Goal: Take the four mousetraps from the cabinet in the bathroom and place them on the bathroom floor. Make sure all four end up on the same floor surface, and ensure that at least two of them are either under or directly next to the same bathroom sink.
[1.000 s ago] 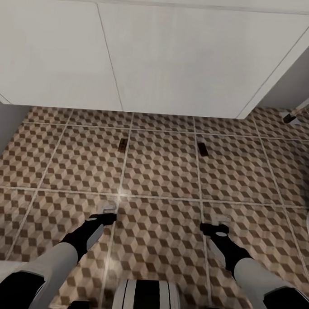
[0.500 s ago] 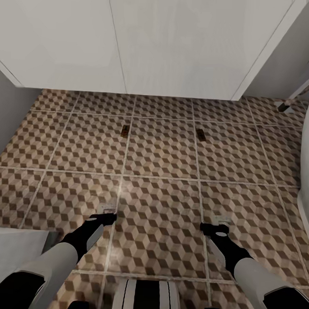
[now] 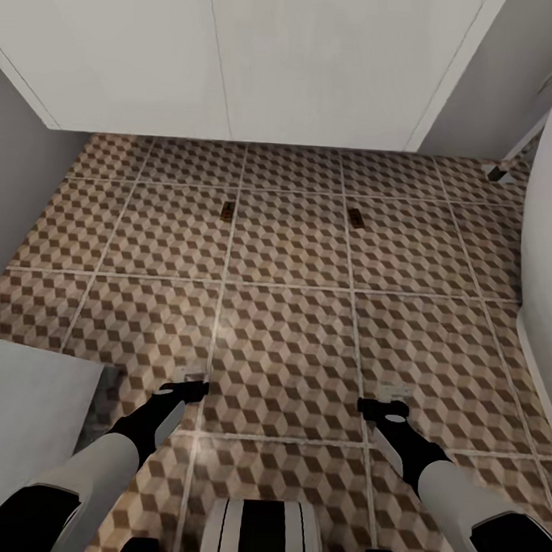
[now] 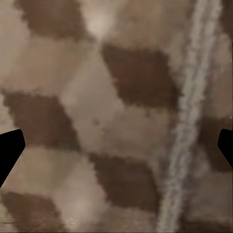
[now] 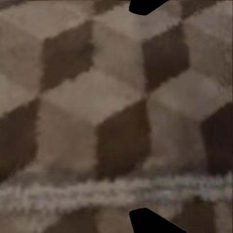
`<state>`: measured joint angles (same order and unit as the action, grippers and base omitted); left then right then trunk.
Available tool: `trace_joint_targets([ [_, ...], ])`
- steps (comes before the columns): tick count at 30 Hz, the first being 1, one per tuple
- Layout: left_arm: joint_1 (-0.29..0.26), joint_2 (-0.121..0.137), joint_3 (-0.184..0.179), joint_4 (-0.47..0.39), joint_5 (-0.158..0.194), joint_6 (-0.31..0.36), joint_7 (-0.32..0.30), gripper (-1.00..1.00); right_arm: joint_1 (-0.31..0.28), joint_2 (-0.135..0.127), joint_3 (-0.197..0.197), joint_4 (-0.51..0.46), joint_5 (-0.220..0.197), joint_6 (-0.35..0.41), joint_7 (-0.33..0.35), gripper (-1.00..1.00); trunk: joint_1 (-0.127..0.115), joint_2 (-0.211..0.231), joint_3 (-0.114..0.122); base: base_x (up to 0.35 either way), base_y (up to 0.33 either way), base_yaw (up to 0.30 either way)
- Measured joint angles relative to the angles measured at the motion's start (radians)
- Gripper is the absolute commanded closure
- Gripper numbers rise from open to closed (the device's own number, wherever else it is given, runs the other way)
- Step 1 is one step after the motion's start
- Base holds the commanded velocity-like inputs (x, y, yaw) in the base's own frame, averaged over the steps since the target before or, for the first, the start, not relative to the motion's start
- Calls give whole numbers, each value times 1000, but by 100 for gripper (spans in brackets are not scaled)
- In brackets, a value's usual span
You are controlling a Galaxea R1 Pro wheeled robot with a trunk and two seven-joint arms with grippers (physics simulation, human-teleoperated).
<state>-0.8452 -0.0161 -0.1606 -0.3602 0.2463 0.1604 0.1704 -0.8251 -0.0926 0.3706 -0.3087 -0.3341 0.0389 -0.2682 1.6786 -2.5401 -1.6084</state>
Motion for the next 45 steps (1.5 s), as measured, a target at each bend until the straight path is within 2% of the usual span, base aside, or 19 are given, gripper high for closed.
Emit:
trace_joint_targets([
  [13,0,-1,-1,0,0,0,0,-100,0,0,0,0,0,0,0,-100,0,0,0,-298,0,0],
  [37,0,-4,-1,-1,-1,-4,10,-100,0,0,0,1,-1,0,0,-100,-1,0,0,-27,0,0],
  [45,0,-4,0,-1,-2,-3,10,-100,0,0,0,0,-1,0,0,-100,-4,2,31,0,0,0],
])
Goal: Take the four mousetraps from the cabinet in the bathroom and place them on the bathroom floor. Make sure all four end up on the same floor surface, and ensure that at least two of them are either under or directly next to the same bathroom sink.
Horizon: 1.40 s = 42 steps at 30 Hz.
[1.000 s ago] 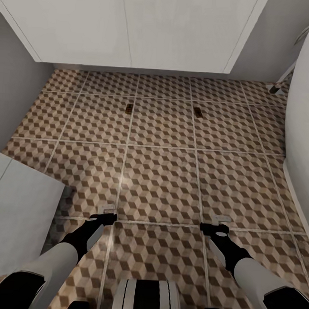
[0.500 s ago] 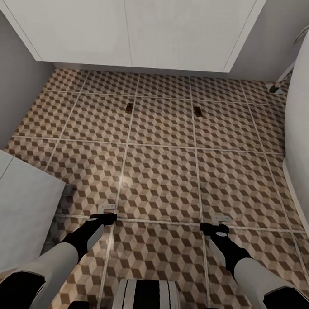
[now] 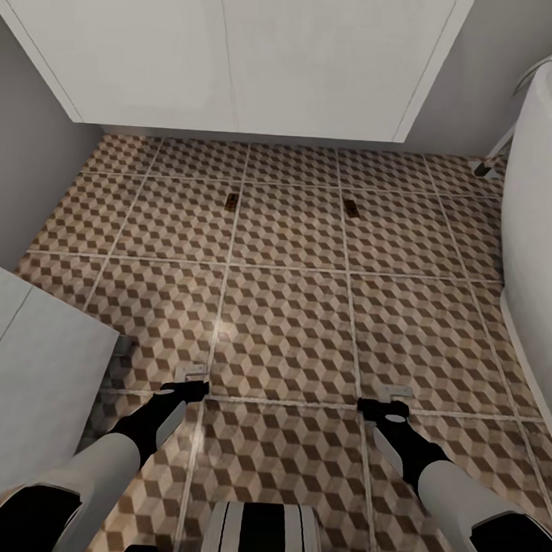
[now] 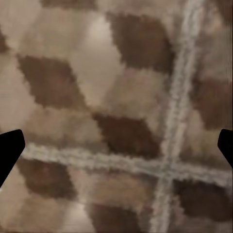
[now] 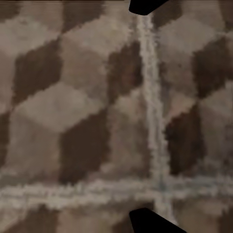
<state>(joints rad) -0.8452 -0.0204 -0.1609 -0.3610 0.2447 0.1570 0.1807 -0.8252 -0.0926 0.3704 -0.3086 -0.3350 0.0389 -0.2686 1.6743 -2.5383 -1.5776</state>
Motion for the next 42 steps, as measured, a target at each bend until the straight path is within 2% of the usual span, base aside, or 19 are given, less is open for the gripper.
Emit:
trace_joint_targets([
  [42,0,1,2,1,0,0,-3,-100,0,0,0,0,0,7,-3,-100,-19,10,162,0,0,0],
])
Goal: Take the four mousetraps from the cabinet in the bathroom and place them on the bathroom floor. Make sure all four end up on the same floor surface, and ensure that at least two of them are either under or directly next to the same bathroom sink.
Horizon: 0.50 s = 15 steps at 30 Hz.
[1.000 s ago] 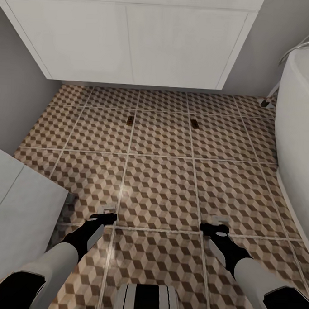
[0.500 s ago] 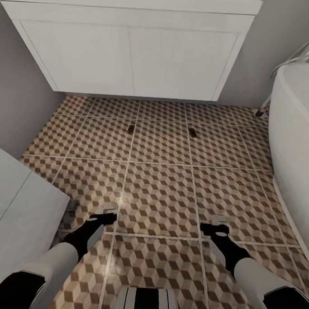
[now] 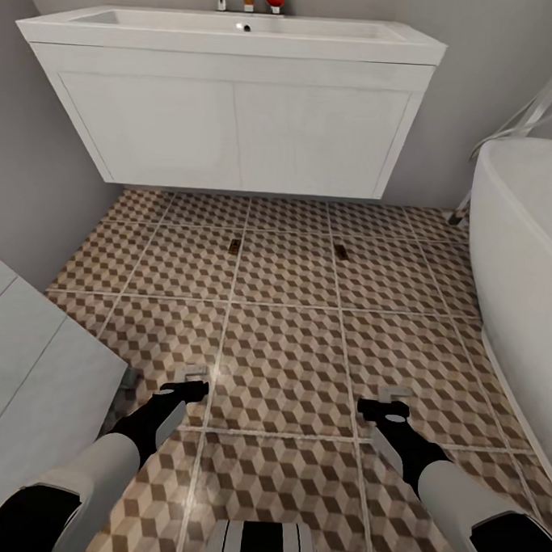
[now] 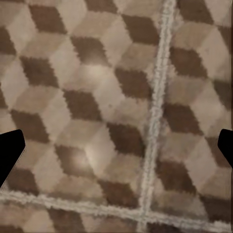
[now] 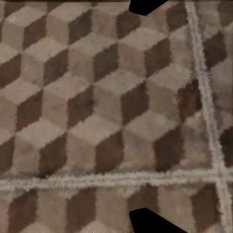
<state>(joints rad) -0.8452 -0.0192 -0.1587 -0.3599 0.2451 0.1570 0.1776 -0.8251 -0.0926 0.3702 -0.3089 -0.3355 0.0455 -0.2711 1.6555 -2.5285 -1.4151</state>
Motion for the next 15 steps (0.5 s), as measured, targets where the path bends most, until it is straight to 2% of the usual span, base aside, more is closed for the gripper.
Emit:
trace_joint_targets([
  [15,0,0,0,0,1,0,-3,-100,0,0,-2,0,-4,6,2,-100,-7,4,58,0,0,0],
])
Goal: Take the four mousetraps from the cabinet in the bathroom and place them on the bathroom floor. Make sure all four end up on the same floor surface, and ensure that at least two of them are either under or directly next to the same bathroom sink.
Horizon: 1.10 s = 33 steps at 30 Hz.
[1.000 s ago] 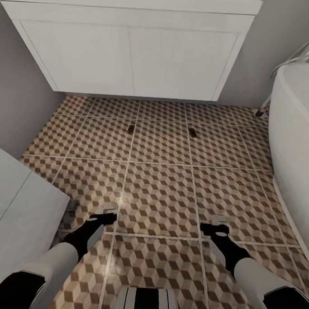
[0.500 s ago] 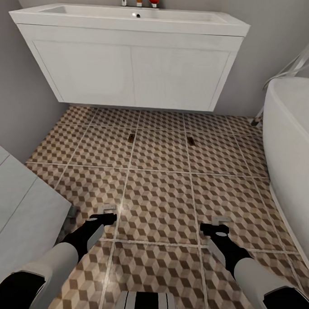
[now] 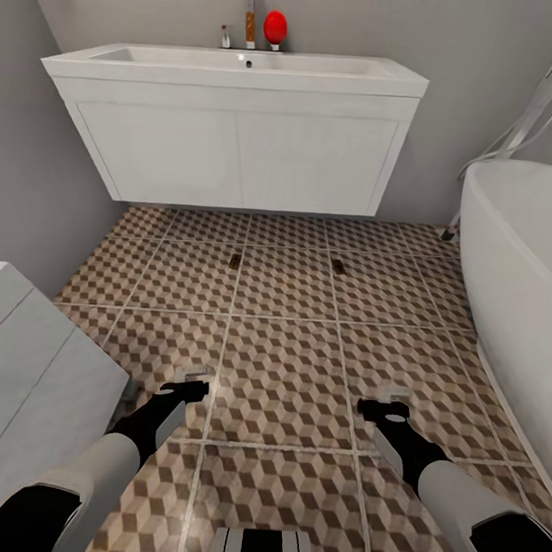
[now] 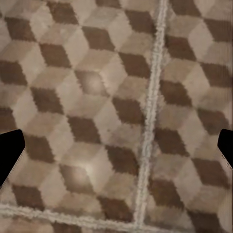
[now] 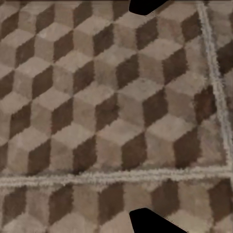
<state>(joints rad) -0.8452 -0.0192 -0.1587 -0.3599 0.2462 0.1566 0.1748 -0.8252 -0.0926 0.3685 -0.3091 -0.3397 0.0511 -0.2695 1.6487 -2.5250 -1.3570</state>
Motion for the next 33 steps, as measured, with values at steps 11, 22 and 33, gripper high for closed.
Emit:
trace_joint_targets([
  [11,0,0,-1,0,0,0,0,-100,0,0,-2,0,-1,5,-6,-100,-5,3,43,0,0,0],
  [22,0,0,-3,0,0,-2,0,-100,0,0,-1,0,1,1,-7,-100,-10,5,85,0,0,0],
  [33,0,2,-4,9,0,-2,-1,-100,0,0,0,0,3,-7,0,-100,-15,8,128,0,0,0],
])
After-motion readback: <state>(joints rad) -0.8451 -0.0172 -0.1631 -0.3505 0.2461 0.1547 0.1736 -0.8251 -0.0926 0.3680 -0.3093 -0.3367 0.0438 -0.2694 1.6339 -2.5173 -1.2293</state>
